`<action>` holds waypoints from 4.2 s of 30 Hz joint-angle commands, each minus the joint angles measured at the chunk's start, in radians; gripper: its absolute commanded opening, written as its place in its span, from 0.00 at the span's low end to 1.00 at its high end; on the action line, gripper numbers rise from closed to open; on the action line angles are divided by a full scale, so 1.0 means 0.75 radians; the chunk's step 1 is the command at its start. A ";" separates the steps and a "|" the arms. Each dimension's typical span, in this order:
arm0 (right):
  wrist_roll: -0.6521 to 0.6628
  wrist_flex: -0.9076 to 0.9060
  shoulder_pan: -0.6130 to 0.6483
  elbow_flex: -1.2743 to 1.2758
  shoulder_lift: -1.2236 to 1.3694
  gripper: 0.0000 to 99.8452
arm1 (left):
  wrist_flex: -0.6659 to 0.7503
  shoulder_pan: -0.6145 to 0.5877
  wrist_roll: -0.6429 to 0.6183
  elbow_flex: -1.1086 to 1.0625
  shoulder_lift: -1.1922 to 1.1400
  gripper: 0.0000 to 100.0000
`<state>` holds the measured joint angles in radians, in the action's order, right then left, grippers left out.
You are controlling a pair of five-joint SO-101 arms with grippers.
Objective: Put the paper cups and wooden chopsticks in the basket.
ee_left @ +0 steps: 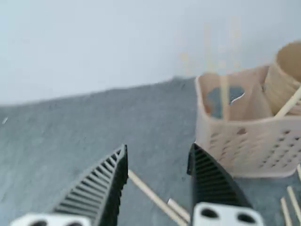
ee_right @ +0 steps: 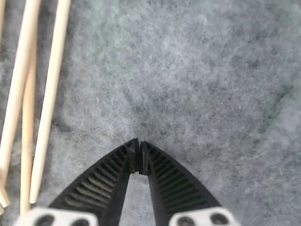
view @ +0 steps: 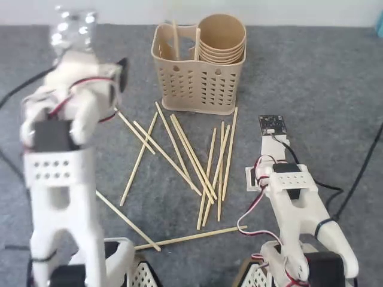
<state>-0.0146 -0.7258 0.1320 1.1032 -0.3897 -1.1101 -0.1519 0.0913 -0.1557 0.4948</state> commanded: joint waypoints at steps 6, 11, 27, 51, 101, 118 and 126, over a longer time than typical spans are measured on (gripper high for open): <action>0.020 -0.038 -0.007 0.025 -0.073 0.01 | -0.061 -0.423 0.004 -0.474 0.213 0.18; 0.162 -0.236 0.069 0.025 -0.240 0.01 | 0.209 -0.663 0.010 -0.936 0.274 0.18; 0.538 -0.590 1.096 0.039 -0.566 0.13 | 0.366 -0.857 0.033 -1.235 -0.074 0.18; 0.389 -0.306 1.427 -0.200 -0.124 0.09 | 0.599 -1.142 -0.338 -1.032 -0.352 0.18; 0.288 -0.754 0.899 -0.309 -1.141 0.01 | 0.452 -0.951 -0.336 -1.198 -0.053 0.12; 0.266 -0.731 0.813 -0.221 -1.235 0.01 | 0.350 -0.556 -0.346 -1.226 -0.072 0.12; 0.266 -0.731 0.813 -0.221 -1.243 0.01 | 0.196 -0.550 -0.348 -0.961 -0.444 0.12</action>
<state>0.1895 -1.2858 0.7549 0.9452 -1.2981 -0.9137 -0.5723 -0.1603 -0.9858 0.2524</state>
